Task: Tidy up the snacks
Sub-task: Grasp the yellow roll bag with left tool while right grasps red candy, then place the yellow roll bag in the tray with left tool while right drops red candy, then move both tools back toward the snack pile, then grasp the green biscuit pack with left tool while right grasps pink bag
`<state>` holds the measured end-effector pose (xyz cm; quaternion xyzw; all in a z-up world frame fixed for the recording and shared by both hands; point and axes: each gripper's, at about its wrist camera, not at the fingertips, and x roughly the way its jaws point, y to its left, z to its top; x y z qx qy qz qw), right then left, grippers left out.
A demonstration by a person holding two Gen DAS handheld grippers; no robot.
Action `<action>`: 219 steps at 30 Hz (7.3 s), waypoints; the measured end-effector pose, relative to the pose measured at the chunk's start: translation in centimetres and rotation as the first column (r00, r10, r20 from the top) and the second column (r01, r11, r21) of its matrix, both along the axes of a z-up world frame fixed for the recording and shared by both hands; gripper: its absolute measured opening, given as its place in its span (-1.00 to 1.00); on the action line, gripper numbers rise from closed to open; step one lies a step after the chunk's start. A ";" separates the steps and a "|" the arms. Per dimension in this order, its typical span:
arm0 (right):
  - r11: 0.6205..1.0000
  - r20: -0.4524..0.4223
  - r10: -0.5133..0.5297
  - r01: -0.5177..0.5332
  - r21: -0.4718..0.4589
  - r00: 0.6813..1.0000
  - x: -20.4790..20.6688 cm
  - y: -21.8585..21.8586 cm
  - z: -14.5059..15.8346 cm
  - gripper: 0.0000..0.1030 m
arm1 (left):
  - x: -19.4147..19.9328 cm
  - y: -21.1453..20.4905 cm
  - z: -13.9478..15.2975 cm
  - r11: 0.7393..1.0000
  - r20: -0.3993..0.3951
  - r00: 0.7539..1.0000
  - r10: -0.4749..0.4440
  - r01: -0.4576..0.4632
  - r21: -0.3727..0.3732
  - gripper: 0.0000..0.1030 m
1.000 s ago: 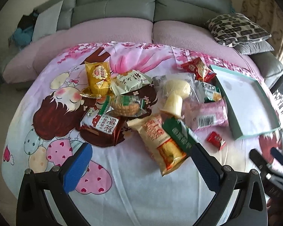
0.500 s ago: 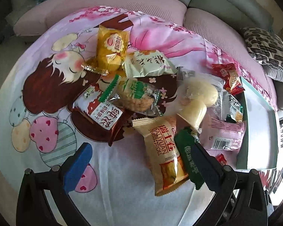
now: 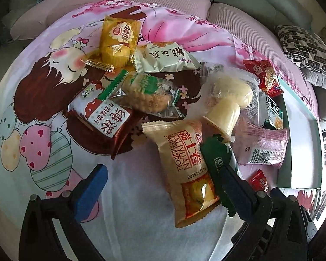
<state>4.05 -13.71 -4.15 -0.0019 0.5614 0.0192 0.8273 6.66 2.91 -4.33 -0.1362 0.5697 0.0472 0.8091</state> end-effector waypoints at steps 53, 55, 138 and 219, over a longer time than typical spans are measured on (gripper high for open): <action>0.990 0.073 -0.097 0.089 0.106 0.993 -1.0 -3.5 0.7 -0.60 | -1.7 2.8 1.8 0.999 0.062 0.998 -0.001 0.004 -0.045 -0.28; 0.990 0.088 -0.097 0.087 0.109 0.991 -1.0 -3.6 1.2 -0.60 | -2.0 2.9 2.3 0.999 0.081 0.997 0.001 0.003 -0.049 -0.29; 0.860 0.205 -0.503 0.510 0.019 0.840 3.7 -21.7 4.0 1.00 | 9.1 -15.6 5.3 0.903 0.240 0.931 -0.276 0.165 0.398 0.98; 0.987 0.059 -0.114 0.106 0.123 0.992 5.5 -5.7 3.3 0.98 | 1.5 -7.7 -1.3 0.976 -0.037 0.976 -0.217 0.217 0.022 0.03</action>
